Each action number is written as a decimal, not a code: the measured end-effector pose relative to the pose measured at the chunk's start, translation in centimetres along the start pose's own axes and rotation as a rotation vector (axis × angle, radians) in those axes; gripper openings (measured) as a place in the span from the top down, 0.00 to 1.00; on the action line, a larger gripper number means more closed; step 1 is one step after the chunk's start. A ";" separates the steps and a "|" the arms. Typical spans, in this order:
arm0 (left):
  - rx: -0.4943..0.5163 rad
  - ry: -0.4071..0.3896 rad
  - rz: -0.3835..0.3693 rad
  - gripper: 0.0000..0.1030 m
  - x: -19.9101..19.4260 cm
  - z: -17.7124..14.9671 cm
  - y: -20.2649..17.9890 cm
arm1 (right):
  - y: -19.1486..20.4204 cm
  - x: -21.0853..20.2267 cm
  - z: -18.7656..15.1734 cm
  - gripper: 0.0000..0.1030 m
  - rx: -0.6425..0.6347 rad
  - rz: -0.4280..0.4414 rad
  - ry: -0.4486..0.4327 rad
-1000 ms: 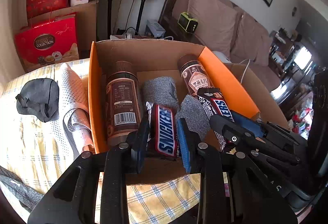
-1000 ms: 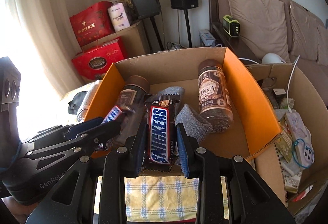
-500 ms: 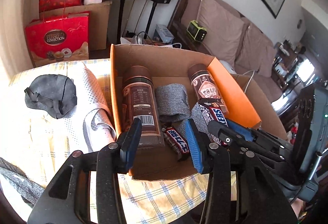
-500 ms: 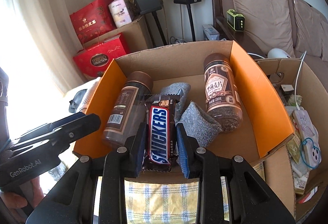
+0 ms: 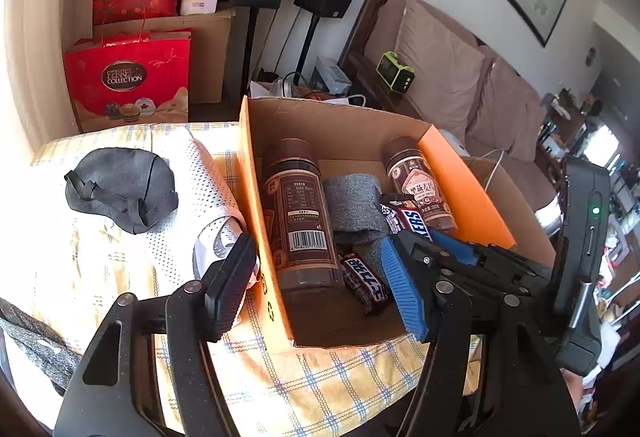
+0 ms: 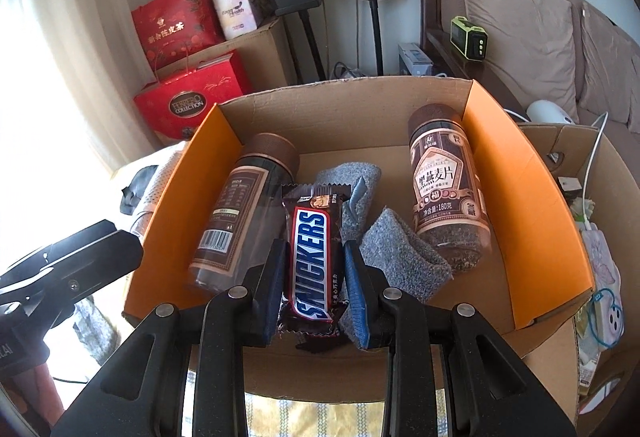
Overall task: Organize objects
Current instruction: 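Lower the Snickers bars into the box and open both grippers, then withdraw both open tools from the box back over the bed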
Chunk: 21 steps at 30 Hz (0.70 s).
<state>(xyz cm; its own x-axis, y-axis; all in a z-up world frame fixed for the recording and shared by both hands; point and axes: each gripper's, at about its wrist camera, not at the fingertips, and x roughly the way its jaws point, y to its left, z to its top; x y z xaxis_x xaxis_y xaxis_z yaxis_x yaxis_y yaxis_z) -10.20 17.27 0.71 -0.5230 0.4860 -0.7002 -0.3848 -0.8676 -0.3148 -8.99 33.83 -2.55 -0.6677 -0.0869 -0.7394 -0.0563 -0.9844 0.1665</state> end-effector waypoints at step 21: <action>0.008 0.011 0.009 0.37 -0.1 0.0 0.6 | -5.7 3.3 5.8 0.51 0.113 -0.096 -0.012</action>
<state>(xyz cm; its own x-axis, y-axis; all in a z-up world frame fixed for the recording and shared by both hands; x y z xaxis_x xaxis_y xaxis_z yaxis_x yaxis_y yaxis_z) -10.43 16.69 0.59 -0.5184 0.4767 -0.7099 -0.3861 -0.8712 -0.3031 -15.12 39.99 -2.15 -0.6639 0.0091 -0.7477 -0.2031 -0.9646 0.1685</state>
